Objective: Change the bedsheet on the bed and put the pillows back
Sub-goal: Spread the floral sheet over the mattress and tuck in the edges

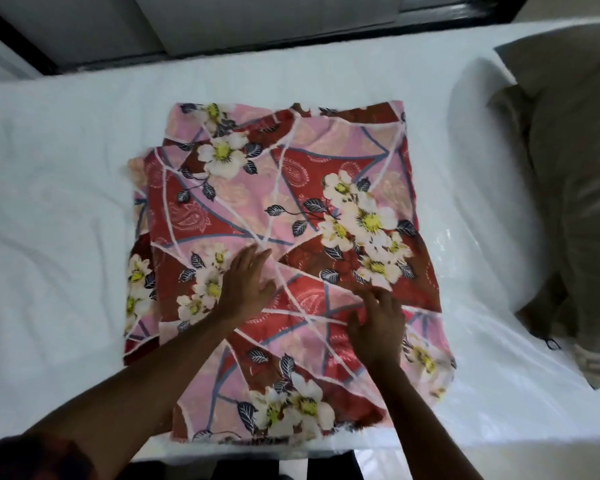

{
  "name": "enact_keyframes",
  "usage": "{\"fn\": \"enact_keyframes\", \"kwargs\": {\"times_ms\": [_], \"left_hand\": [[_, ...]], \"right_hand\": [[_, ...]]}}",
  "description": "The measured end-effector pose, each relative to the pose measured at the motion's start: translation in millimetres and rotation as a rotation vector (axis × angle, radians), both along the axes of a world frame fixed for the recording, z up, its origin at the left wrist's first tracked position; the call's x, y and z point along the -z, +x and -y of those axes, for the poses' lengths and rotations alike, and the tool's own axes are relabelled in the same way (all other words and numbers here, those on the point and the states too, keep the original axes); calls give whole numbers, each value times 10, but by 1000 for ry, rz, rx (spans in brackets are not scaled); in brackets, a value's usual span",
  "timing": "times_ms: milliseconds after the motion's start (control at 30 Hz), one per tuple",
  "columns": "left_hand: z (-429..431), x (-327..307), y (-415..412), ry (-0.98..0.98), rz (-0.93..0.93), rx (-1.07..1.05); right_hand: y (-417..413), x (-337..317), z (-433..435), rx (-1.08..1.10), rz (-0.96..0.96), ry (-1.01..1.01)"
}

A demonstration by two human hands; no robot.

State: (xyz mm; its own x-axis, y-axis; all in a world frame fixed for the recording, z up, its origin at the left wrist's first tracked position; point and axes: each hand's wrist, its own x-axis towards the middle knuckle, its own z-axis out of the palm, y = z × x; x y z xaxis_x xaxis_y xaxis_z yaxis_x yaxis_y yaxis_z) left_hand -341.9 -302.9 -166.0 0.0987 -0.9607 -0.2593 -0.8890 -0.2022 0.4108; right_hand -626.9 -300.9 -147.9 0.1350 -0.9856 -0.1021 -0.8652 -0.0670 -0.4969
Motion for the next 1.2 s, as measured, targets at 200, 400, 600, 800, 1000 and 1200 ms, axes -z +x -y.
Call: {"fn": "enact_keyframes", "kwargs": {"times_ms": [200, 400, 600, 800, 1000, 1200], "left_hand": [[480, -67, 700, -11, 29, -55], [1019, -46, 1448, 53, -35, -281], [375, -70, 1761, -52, 0, -615], [-931, 17, 1752, -19, 233, -629], [-1437, 32, 1760, 7, -216, -838], [-1109, -141, 1854, 15, -334, -937]], "right_hand": [[1111, -28, 962, 10, 7, 57], [2114, 27, 1513, -309, -64, 64], [2733, 367, 941, -420, -92, 67], [2767, 464, 147, -517, -147, 67], [2761, 428, -252, -691, -165, 78], [2916, 296, -157, -653, -117, 64]]}}
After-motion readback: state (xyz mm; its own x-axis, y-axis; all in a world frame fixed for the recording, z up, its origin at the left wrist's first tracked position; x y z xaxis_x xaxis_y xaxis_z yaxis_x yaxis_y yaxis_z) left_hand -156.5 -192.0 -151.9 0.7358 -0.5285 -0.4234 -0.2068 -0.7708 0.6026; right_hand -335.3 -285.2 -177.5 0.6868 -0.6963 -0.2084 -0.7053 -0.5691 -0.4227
